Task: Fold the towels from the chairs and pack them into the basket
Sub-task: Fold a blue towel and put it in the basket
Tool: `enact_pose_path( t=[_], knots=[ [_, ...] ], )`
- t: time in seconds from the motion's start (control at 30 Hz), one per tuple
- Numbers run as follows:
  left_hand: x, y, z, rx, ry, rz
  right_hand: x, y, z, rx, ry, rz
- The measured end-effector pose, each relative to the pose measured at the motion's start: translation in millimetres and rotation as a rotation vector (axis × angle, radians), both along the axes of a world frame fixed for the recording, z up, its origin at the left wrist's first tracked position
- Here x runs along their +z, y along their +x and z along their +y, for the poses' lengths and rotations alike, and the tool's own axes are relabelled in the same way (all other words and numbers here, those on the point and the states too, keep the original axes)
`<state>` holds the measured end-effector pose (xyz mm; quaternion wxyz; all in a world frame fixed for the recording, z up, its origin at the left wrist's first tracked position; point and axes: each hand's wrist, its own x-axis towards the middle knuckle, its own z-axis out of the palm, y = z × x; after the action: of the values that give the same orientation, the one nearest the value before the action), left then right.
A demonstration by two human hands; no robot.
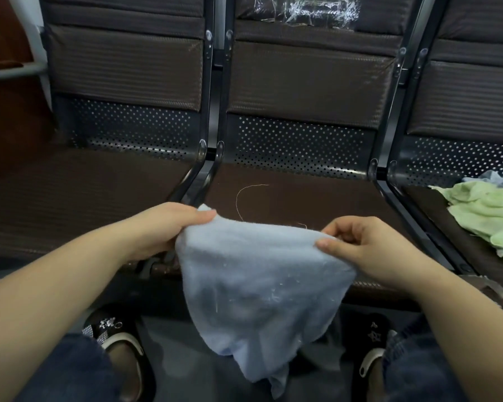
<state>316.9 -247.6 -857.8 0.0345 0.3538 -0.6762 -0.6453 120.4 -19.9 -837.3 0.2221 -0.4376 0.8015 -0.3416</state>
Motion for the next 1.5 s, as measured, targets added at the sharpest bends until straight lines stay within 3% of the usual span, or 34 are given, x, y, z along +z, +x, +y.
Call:
enact_pose_path(
  t=[0.1,0.2,0.33,0.43,0.57,0.67,0.77,0.87,1.0,1.17,1.27,1.43,1.5],
  knots=[
    [-5,7,-5,-0.127,-0.097,-0.082,-2,-3,3,0.053,0.076,-0.024],
    [-5,6,-5,-0.025,-0.145,0.02,-2,-1,5,0.151,0.209,-0.096],
    [-12,13,-25,0.143,-0.224,0.109,-1,-9,12,0.182,0.39,-0.043],
    [-21,24,-43,0.205,-0.306,0.018,1,-25,24,0.123,0.573,0.019],
    [-38,36,-57,0.174,-0.315,-0.19,1,-46,43,0.045,0.721,-0.052],
    [-41,43,-57,0.045,-0.189,-0.334,-5,-57,52,-0.045,0.652,-0.064],
    [-36,43,-50,-0.081,-0.086,-0.327,-16,-57,45,-0.066,0.55,-0.064],
    [-33,33,-38,-0.124,-0.125,-0.263,-29,-41,27,0.002,0.512,0.004],
    [-26,19,-15,-0.296,-0.332,-0.182,-38,-6,-1,0.128,0.367,0.066],
    [-12,-5,24,-0.428,-0.334,-0.009,-45,42,-27,0.226,0.127,-0.241],
    [-6,-10,35,-0.445,-0.3,0.073,-48,56,-35,0.249,0.049,-0.301],
    [3,-11,23,-0.282,-0.434,0.098,-45,50,-37,0.237,0.038,-0.486],
    [5,-8,12,-0.19,-0.486,0.062,-44,44,-33,0.272,0.123,-0.553]
  ],
)
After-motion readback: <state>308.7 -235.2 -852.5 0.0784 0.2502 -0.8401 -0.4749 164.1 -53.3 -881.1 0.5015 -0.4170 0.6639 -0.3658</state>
